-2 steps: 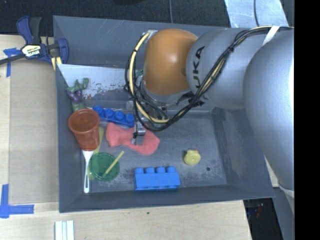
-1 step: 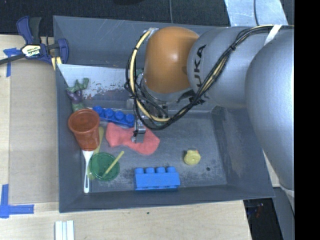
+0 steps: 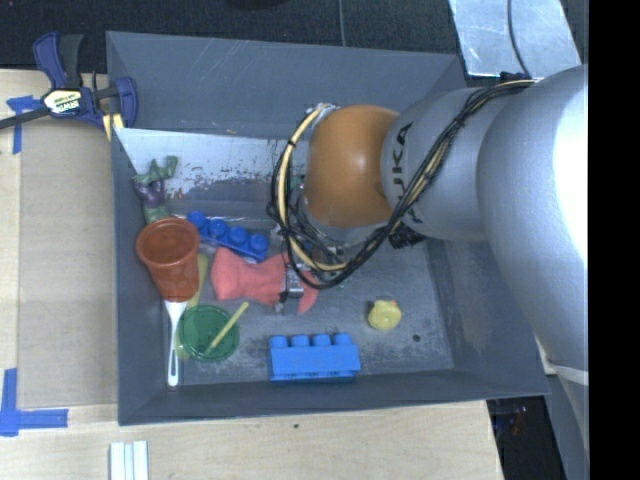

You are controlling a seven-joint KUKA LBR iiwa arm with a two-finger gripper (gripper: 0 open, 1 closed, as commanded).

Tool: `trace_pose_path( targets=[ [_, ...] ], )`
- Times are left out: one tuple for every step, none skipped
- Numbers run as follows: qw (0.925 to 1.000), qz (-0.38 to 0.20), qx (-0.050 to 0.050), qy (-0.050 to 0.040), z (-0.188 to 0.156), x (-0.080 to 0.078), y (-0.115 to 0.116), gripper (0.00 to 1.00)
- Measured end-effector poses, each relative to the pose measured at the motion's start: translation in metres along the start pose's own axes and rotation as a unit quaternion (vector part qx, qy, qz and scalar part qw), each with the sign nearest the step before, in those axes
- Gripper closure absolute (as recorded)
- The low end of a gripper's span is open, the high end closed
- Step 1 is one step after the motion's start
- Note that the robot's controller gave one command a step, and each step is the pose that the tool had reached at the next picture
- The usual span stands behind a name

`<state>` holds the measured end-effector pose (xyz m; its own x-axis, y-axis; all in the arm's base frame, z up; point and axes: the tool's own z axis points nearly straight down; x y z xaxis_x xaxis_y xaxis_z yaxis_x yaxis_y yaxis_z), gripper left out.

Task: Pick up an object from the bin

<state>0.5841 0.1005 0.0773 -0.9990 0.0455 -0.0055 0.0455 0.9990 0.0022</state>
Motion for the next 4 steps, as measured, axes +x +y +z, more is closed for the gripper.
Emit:
trace_pose_path(
  targets=[
    [0.9999, 0.013, -0.001, -0.0004, 0.015, -0.001, -0.014, 0.0],
    [0.9917, -0.128, -0.002, -0.0027, 0.005, 0.059, 0.038, 1.0],
    [0.9917, -0.128, -0.002, -0.0027, 0.005, 0.059, 0.038, 1.0],
    [0.989, -0.148, -0.001, -0.0003, -0.055, 0.065, 0.04, 1.0]
  ],
)
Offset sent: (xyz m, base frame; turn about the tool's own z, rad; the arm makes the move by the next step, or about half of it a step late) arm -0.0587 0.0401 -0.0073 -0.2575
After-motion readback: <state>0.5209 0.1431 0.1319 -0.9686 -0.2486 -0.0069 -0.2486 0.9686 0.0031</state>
